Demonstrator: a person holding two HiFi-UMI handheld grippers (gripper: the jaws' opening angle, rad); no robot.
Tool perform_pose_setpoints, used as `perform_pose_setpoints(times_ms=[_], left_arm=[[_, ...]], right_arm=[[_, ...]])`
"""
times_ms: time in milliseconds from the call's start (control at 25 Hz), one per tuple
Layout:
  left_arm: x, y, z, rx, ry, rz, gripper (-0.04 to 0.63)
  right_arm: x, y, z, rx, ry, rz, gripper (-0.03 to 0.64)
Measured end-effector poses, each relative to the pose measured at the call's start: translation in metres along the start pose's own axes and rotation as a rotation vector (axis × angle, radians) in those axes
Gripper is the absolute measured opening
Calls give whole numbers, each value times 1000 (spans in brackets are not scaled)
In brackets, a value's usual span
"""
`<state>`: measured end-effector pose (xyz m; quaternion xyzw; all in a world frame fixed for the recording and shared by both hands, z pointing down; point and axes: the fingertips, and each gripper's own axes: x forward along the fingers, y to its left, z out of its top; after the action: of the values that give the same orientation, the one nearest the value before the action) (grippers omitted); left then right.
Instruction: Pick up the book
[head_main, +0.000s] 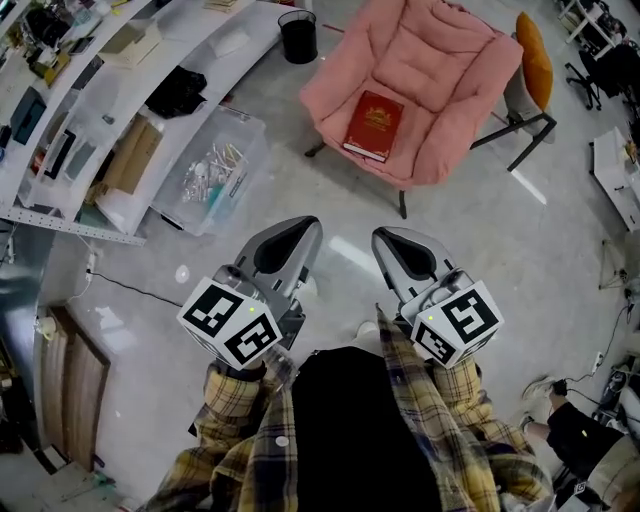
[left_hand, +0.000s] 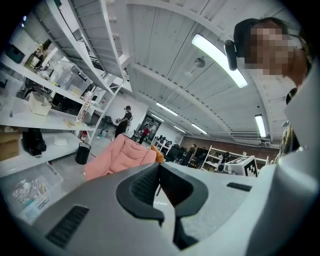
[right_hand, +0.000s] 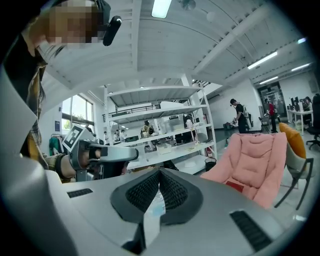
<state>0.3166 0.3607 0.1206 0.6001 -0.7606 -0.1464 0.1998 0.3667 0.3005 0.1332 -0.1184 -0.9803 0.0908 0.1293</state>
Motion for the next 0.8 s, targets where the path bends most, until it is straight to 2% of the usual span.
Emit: perform_pose_setpoints(times_ms=[160, 440, 800], left_arm=[[-7, 44, 16, -13, 27, -23, 5], [-9, 96, 25, -53, 55, -46, 5], [26, 139, 31, -90, 91, -45, 5]], right_arm=[[44, 7, 5, 18, 8, -33, 18], [85, 6, -4, 52, 52, -92, 18], [126, -39, -5, 90, 93, -121, 18]])
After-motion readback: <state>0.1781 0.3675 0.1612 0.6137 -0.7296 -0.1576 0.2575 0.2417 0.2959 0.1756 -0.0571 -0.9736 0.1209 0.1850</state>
